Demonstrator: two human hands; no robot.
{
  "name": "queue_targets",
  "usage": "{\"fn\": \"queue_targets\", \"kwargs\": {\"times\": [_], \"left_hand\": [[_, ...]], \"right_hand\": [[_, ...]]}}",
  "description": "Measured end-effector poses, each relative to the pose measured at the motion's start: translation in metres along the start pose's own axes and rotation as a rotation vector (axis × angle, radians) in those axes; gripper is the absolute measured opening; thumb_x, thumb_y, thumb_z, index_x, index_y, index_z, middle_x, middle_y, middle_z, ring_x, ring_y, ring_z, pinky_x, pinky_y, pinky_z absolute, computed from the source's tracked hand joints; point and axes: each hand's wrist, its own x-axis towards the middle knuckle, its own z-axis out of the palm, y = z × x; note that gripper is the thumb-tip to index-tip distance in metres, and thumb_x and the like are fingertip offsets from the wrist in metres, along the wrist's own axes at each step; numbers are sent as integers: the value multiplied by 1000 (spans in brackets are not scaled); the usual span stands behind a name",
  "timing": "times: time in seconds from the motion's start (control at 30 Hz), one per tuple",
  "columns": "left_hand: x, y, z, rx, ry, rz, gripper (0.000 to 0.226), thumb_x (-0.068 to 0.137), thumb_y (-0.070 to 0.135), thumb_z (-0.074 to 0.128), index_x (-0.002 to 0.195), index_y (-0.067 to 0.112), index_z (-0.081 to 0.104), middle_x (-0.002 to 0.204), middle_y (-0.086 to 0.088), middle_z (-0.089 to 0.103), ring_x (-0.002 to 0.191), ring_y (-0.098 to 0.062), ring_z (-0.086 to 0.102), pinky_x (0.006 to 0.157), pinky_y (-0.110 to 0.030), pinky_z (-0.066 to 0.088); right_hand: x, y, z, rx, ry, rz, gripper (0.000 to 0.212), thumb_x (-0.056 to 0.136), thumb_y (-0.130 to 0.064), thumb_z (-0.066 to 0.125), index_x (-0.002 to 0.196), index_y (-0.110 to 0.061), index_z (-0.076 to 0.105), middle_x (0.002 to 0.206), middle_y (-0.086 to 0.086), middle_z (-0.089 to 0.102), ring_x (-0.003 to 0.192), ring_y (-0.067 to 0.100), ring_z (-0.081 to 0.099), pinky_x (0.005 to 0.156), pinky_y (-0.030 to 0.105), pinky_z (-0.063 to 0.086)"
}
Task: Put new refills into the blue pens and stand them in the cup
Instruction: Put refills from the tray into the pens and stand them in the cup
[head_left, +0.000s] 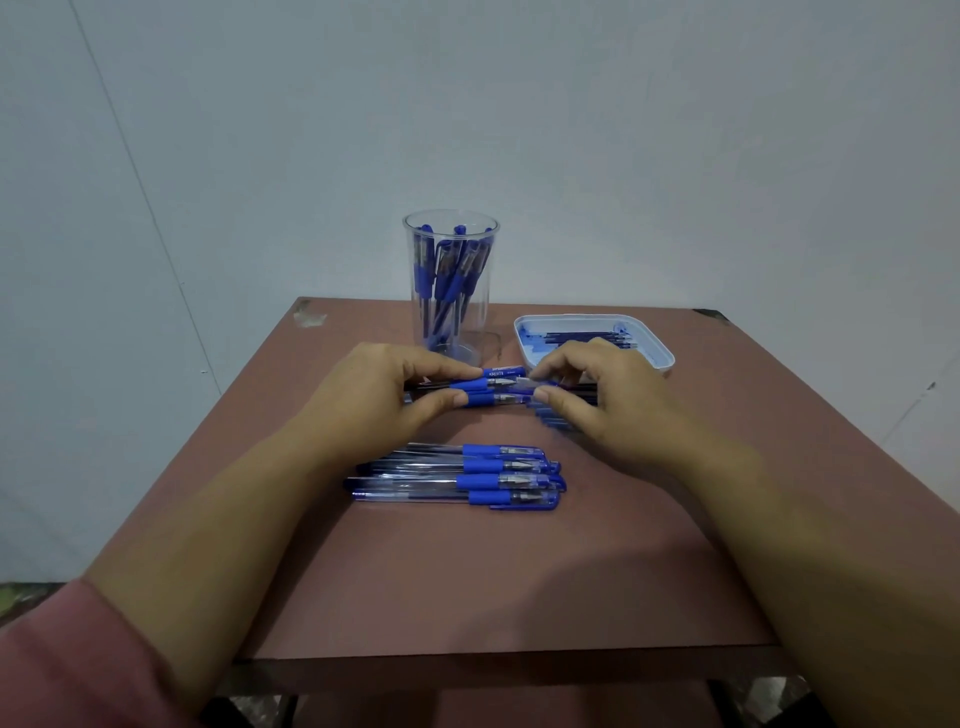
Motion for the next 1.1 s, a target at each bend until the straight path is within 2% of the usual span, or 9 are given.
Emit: {"fn": "queue_targets", "kwargs": {"times": [0.1, 0.23, 0.4, 0.5, 0.63, 0.73, 0.83, 0.97, 1.1], "left_hand": [[-1, 1, 3, 7, -6, 3, 29, 84, 31, 74, 110, 44, 70, 96, 18, 73, 85, 0, 67, 79, -34, 56], [-2, 5, 5, 7, 8, 20, 29, 84, 28, 74, 110, 42, 70, 96, 15, 74, 85, -1, 67, 78, -32, 56], [-2, 7, 5, 66, 55, 61, 28, 84, 23, 75, 111, 34, 73, 94, 10, 75, 83, -6, 68, 73, -35, 56], [-3, 10, 6, 101, 74, 87, 29, 85, 23, 75, 112, 33, 72, 92, 11, 74, 80, -4, 66, 69, -27, 54], [-3, 20, 2, 127, 33, 62, 35, 89, 30, 68, 124, 34, 65, 108, 12, 71, 96, -5, 64, 83, -22, 51], [-7, 26, -3, 245, -75, -20, 62, 90, 50, 59, 146, 30, 40, 132, 6, 58, 119, -10, 52, 100, -23, 39], [-22, 23, -6, 343, -157, -110, 86, 83, 73, 38, 153, 25, 21, 145, 2, 45, 130, -15, 43, 109, -29, 34], [-47, 17, -3, 343, -192, -122, 94, 79, 80, 25, 154, 23, 22, 149, 2, 40, 134, -14, 40, 112, -30, 32], [-57, 14, 2, 292, -203, -127, 86, 81, 79, 26, 149, 26, 35, 151, 10, 38, 135, -5, 37, 112, -24, 31]], "right_hand": [[1, -1, 5, 12, 28, -42, 12, 88, -29, 68, 95, -38, 63, 89, -16, 59, 87, 1, 55, 74, 13, 41], [2, -5, 10, 64, 63, -91, 12, 88, -26, 70, 100, -25, 71, 83, -26, 56, 87, -1, 55, 74, 9, 41], [5, -9, 18, 104, 97, -99, 14, 88, -21, 70, 101, -20, 73, 84, -28, 57, 90, -1, 55, 75, 5, 39], [4, -10, 18, 132, 129, -107, 13, 89, -21, 69, 101, -21, 72, 85, -27, 58, 91, 2, 57, 77, 8, 41], [5, -8, 16, 229, 79, -34, 7, 92, -25, 64, 100, -25, 66, 91, -13, 66, 85, 2, 60, 76, 15, 46], [8, -4, 13, 379, 93, 52, 7, 94, -19, 62, 98, -24, 63, 88, -4, 67, 77, 7, 61, 73, 21, 50], [9, -3, 4, 514, 178, 92, 14, 95, -10, 59, 96, -23, 61, 84, -6, 60, 71, -5, 55, 70, 12, 46], [11, -7, -7, 575, 309, 88, 11, 96, -4, 55, 103, -12, 58, 85, -11, 57, 71, -11, 53, 71, 8, 42], [20, -10, -21, 540, 419, 50, 12, 97, -7, 54, 105, -15, 58, 88, -11, 57, 74, -11, 52, 73, 8, 42]]}}
